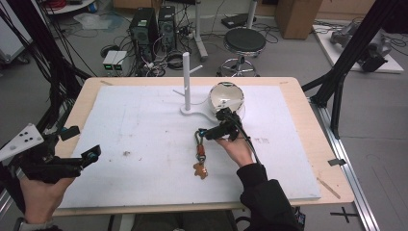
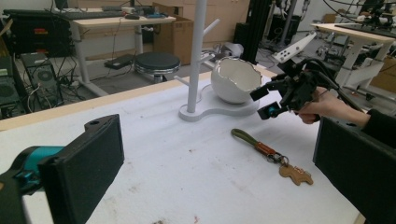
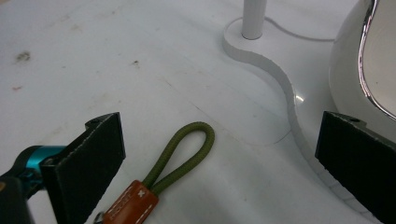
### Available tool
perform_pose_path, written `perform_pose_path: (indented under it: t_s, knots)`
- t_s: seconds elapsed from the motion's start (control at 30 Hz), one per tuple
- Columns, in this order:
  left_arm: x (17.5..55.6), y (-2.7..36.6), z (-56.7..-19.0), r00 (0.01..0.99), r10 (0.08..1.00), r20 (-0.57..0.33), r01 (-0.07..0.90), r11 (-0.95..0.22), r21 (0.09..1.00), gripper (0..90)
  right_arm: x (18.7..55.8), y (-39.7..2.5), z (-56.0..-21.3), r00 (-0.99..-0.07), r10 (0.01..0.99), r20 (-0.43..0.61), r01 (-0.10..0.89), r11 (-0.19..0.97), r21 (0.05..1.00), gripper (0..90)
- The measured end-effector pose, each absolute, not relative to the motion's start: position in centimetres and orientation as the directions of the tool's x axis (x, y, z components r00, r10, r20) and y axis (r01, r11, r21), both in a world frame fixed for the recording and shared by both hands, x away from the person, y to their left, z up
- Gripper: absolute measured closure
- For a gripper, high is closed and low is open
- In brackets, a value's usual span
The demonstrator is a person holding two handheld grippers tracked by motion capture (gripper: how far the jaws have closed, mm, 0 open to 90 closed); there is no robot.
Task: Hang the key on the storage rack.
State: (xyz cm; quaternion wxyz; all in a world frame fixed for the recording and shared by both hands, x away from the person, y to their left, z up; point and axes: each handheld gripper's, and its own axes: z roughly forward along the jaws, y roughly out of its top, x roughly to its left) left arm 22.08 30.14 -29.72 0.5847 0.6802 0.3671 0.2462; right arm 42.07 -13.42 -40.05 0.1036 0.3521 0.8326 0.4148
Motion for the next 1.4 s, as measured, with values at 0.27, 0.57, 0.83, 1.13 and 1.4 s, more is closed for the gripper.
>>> perform_pose_path:
  t_s: [0.27, 0.57, 0.83, 1.13, 1.4]
  knots:
    - [22.1, 30.0, -29.8, 0.612, 0.786, -0.093, 0.213, -0.05, 0.976, 2.3, 42.9, -12.2, -41.9, -0.71, 0.694, 0.118, 0.536, 0.424, 0.73, 0.7]
    - [22.2, 30.1, -29.9, 0.611, 0.786, -0.096, 0.217, -0.05, 0.975, 2.3, 43.7, -11.9, -43.3, -0.687, 0.716, 0.123, 0.575, 0.432, 0.695, 2.0]
    - [22.2, 30.0, -29.9, 0.609, 0.787, -0.094, 0.215, -0.051, 0.975, 2.3, 43.7, -11.5, -43.7, -0.675, 0.734, 0.075, 0.568, 0.453, 0.687, 13.1]
    - [22.2, 30.0, -29.9, 0.609, 0.788, -0.094, 0.219, -0.053, 0.974, 2.3, 42.8, -10.2, -43.7, -0.728, 0.685, -0.009, 0.5, 0.541, 0.676, 56.3]
    - [22.2, 30.1, -29.9, 0.606, 0.79, -0.094, 0.218, -0.051, 0.975, 2.3, 42.2, -9.6, -43.6, -0.754, 0.657, -0.008, 0.479, 0.557, 0.678, 83.8]
